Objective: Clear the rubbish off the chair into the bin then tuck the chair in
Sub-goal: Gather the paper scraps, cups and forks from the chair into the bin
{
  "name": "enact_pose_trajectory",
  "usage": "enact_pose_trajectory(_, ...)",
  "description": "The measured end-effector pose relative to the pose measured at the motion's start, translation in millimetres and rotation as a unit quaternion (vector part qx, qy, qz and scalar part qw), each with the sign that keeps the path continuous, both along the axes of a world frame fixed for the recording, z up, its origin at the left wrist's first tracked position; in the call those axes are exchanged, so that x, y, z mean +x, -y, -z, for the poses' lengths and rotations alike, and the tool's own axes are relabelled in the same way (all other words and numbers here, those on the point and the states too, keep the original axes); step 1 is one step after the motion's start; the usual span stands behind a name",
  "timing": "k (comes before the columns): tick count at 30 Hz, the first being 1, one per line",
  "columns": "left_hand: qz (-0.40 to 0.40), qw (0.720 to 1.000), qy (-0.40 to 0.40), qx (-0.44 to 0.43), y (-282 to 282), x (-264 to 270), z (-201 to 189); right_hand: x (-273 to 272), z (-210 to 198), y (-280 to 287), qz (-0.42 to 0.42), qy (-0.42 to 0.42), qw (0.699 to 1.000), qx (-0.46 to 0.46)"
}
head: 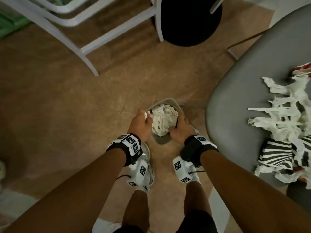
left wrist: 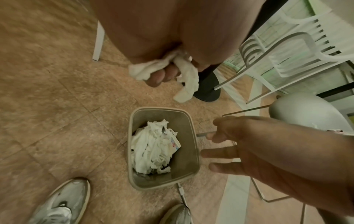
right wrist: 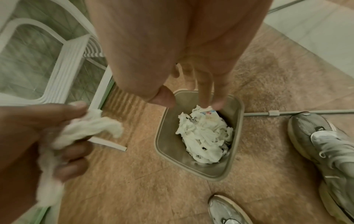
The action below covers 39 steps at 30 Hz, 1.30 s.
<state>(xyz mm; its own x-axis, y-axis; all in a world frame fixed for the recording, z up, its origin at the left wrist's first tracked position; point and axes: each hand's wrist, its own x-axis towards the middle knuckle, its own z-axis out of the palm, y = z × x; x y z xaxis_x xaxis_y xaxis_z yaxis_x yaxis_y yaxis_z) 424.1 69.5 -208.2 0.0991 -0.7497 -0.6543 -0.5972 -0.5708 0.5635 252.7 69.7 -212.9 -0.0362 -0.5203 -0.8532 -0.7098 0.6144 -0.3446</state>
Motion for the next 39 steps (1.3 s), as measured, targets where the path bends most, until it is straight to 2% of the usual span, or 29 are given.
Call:
enact_pose_trajectory(5, 0.011, 0.989, -0.075, 0.130, -3, -28, 12, -10, 0, 2, 0.030, 0.030, 0.999, -0.032)
enact_pose_trajectory(8, 0.036, 0.984, -0.094, 0.149, 1, -38, 9, -18, -1, 4, 0.031, 0.061, 0.996, -0.049)
enact_pose_trajectory(16, 0.085, 0.993, -0.006, 0.077, 30, -78, -30, -54, -34, 16, 0.059, 0.141, 0.986, -0.068)
enact_pose_trajectory(21, 0.168, 0.985, 0.019, -0.018, 65, -146, -60, -113, -74, 32, 0.124, 0.164, 0.971, -0.122)
enact_pose_trajectory(27, 0.303, 0.949, 0.005, -0.087, 84, -262, -67, -236, -90, 41, 0.192, 0.112, 0.953, -0.204)
enact_pose_trajectory(31, 0.398, 0.906, 0.046, -0.134, 72, -329, -58, -317, -90, 35, 0.248, 0.065, 0.938, -0.235)
enact_pose_trajectory(35, 0.484, 0.854, 0.148, -0.120, 60, -366, -45, -379, -87, 28, 0.271, 0.021, 0.931, -0.246)
enact_pose_trajectory(39, 0.482, 0.857, 0.162, -0.081, 62, -382, -44, -406, -84, 25, 0.209, -0.011, 0.946, -0.246)
